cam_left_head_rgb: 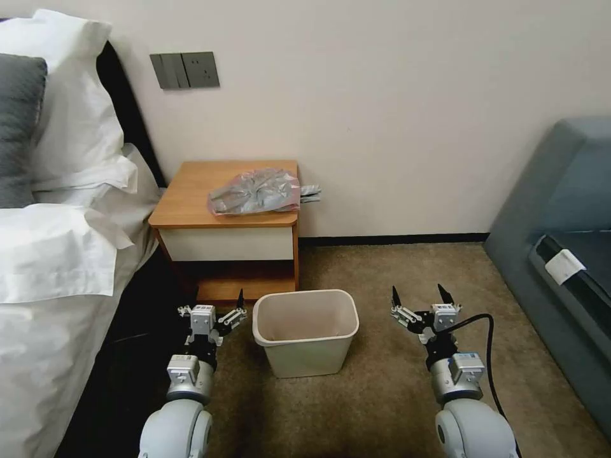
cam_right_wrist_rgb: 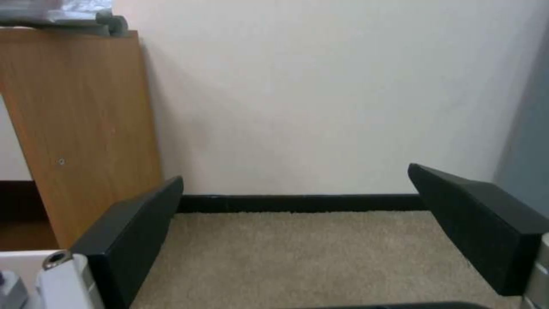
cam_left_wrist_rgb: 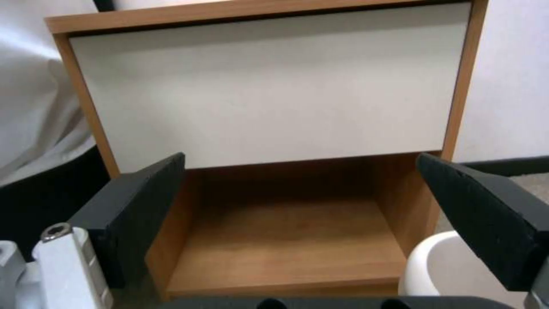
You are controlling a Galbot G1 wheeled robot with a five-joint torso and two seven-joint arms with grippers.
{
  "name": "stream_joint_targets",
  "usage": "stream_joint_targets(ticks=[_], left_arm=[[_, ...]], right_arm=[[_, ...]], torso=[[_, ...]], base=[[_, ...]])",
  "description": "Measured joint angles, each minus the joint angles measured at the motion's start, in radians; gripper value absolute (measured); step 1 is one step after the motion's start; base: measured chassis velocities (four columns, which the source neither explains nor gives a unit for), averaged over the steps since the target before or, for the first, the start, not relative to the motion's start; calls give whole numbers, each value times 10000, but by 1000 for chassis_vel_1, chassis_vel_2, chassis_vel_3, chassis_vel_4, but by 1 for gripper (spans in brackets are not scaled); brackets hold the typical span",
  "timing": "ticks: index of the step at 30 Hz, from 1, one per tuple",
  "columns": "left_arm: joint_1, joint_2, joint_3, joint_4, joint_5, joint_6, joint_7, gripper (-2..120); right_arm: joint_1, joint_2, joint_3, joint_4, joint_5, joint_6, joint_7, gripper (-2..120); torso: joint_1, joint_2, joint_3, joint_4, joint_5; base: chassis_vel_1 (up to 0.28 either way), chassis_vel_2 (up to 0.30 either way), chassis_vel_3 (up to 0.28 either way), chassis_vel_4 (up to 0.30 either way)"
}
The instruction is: Pick up the garbage bag from the table and place it over the trash can.
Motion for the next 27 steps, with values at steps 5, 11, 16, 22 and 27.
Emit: stream_joint_targets(ticks=[5, 11, 16, 22, 27], left_arm=[[0, 0, 0, 0, 0, 0, 0, 100], [0, 0, 0, 0, 0, 0, 0, 100], [0, 0, 0, 0, -1, 0, 0, 100], [0, 0, 0, 0, 0, 0, 0, 100], [0, 0, 0, 0, 0, 0, 0, 100]], right_arm=[[0, 0, 0, 0, 0, 0, 0, 100], [0, 0, 0, 0, 0, 0, 0, 100], [0, 0, -1, 0, 0, 0, 0, 100], [0, 0, 0, 0, 0, 0, 0, 100], [0, 0, 0, 0, 0, 0, 0, 100]], torso=[[0, 0, 0, 0, 0], [0, 0, 0, 0, 0], [0, 0, 0, 0, 0], [0, 0, 0, 0, 0], [0, 0, 0, 0, 0]], base=[[0, 0, 0, 0], [0, 0, 0, 0], [0, 0, 0, 0], [0, 0, 0, 0], [0, 0, 0, 0]])
